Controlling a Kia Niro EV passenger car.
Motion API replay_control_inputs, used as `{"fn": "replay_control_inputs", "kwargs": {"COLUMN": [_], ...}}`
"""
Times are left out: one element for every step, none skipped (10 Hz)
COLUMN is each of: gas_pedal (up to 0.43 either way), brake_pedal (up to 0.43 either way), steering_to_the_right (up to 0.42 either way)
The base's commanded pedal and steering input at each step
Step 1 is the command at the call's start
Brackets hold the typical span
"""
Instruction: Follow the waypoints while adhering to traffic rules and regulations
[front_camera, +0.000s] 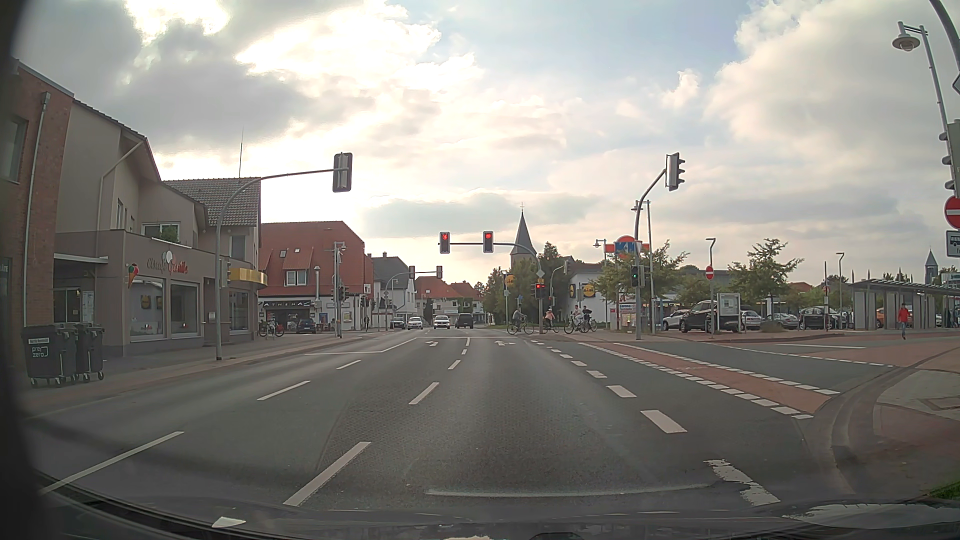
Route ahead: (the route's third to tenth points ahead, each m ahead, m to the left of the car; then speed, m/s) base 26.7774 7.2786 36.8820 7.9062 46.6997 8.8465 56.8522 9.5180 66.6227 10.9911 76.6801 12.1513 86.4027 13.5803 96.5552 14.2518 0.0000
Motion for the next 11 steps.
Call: {"fn": "replay_control_inputs", "kwargs": {"gas_pedal": [0.000, 0.000, 0.000, 0.000, 0.000, 0.000, 0.000, 0.000, 0.000, 0.000, 0.000], "brake_pedal": [0.220, 0.220, 0.220, 0.220, 0.220, 0.220, 0.220, 0.220, 0.220, 0.220, 0.220], "steering_to_the_right": [-0.005, -0.005, -0.005, -0.005, -0.005, -0.005, -0.005, -0.005, -0.005, -0.005, -0.005]}}
